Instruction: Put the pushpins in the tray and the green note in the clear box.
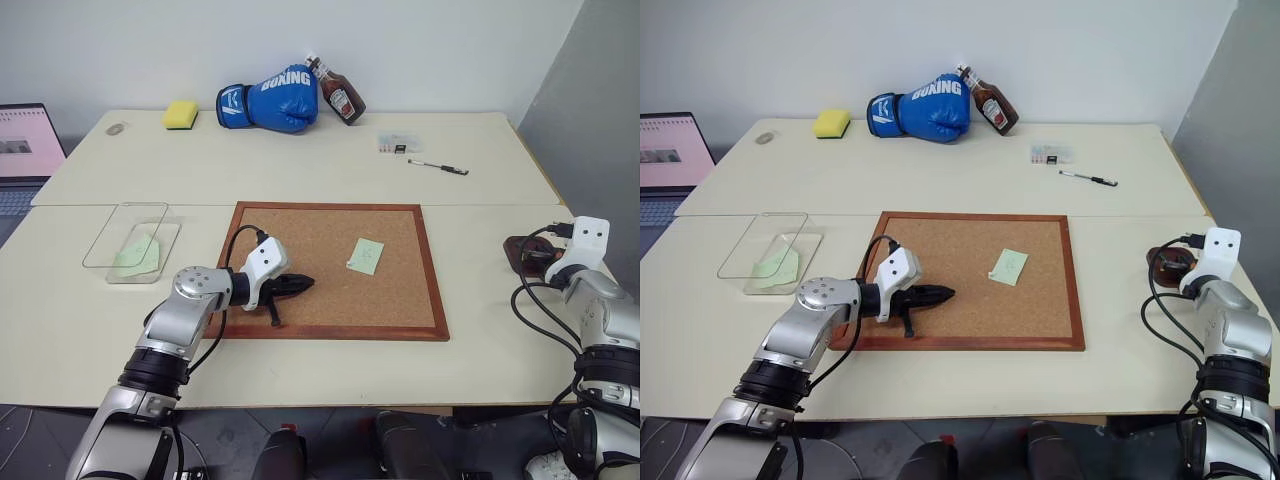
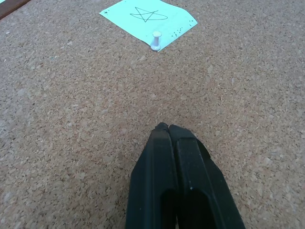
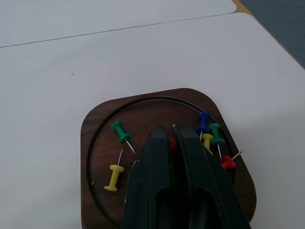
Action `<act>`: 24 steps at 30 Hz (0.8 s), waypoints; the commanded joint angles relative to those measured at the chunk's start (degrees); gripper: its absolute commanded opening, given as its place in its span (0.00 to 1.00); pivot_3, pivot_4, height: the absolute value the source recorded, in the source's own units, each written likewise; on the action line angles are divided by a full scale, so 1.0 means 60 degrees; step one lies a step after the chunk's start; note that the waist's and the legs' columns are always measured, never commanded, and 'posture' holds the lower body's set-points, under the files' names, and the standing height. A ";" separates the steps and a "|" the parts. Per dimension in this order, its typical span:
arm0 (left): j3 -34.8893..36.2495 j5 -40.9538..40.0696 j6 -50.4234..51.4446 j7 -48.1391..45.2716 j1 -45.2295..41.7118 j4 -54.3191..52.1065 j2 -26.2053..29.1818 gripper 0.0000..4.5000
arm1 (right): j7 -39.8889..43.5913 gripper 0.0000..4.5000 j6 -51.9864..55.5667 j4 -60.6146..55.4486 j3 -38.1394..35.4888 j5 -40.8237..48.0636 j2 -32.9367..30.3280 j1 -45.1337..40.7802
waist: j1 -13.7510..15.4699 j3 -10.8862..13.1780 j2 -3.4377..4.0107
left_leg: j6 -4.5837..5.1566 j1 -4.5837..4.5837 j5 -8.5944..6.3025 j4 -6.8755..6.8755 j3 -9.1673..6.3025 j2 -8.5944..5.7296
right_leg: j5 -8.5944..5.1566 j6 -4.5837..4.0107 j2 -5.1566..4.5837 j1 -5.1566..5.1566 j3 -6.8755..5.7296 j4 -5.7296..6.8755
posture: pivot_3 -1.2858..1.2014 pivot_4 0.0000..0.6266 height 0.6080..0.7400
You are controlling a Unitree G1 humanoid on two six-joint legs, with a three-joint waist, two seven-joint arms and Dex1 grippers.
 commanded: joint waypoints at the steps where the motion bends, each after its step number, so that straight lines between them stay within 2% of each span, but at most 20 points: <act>1: -0.0254 0.0138 0.0099 -0.0167 0.0153 0.0029 0.0088 0.00 | -0.0007 0.01 -0.0079 -0.0013 -0.0048 0.0066 -0.0026 -0.0111 | 0.0000 0.0000 0.0000 | 0.0000 0.0000 0.0000 0.0000 0.0000 0.0000 | 0.0000 0.0000 0.0000 0.0000 -0.0001 0.0000 | 0.52 0.24 1.00; 2: -0.0251 0.0139 0.0094 -0.0165 0.0141 0.0042 0.0085 0.00 | 0.0020 0.01 -0.0118 -0.0028 -0.0030 0.0068 -0.0026 -0.0111 | 0.0000 0.0000 0.0000 | 0.0000 0.0000 0.0000 0.0000 0.0000 0.0000 | 0.0000 0.0000 0.0000 0.0000 0.0000 0.0000 | 0.52 0.24 1.00; 3: -0.0252 0.0148 0.0083 -0.0157 0.0125 0.0062 0.0079 0.00 | 0.0054 0.13 -0.0174 -0.0053 0.0016 0.0036 -0.0052 -0.0107 | 0.0000 0.0000 0.0000 | 0.0000 0.0001 0.0000 0.0000 0.0000 0.0000 | 0.0000 0.0000 0.0000 0.0001 0.0000 0.0000 | 0.52 0.24 1.00; 5: -0.0246 0.0172 0.0039 -0.0130 0.0107 0.0108 0.0074 0.00 | 0.0088 0.19 -0.0307 -0.0177 0.0132 -0.0066 -0.0112 -0.0084 | 0.0000 0.0000 0.0000 | 0.0000 0.0001 0.0000 0.0000 -0.0001 0.0000 | 0.0000 0.0000 0.0000 0.0001 0.0000 0.0000 | 0.52 0.24 1.00; 7: -0.0246 0.0183 0.0024 -0.0109 0.0098 0.0123 0.0063 0.00 | 0.0124 0.30 -0.0373 -0.0372 0.0202 -0.0086 -0.0149 -0.0083 | 0.0000 0.0000 0.0000 | 0.0000 0.0001 0.0000 0.0000 0.0000 0.0000 | 0.0000 0.0000 0.0000 0.0000 0.0000 0.0000 | 0.52 0.24 1.00; 14: -0.0246 0.0203 -0.0024 -0.0098 0.0076 0.0176 0.0065 0.00 | 0.0428 0.60 -0.0806 -0.1514 0.0422 -0.0002 -0.0196 -0.0017 | 0.0000 0.0000 0.0001 | 0.0000 0.0000 0.0000 0.0000 -0.0002 0.0000 | 0.0000 0.0000 0.0000 0.0000 -0.0001 0.0001 | 0.52 0.24 1.00; 20: -0.0271 0.0205 -0.0076 -0.0081 0.0011 0.0258 0.0008 0.00 | 0.0673 0.60 -0.0871 -0.2251 0.0504 0.0051 -0.0299 -0.0176 | 0.0002 0.0000 0.0000 | 0.0000 0.0000 0.0000 0.0000 -0.0002 0.0000 | 0.0000 0.0000 0.0000 0.0000 -0.0002 0.0000 | 0.52 0.24 1.00; 24: -0.0287 0.0208 -0.0125 -0.0095 -0.0060 0.0358 -0.0020 0.00 | 0.1422 0.60 -0.0718 -0.2840 0.0925 0.0371 -0.0263 -0.0314 | 0.0001 0.0000 0.0000 | 0.0000 0.0000 0.0000 0.0001 -0.0002 0.0000 | 0.0000 0.0000 0.0000 0.0001 -0.0002 0.0001 | 0.52 0.24 1.00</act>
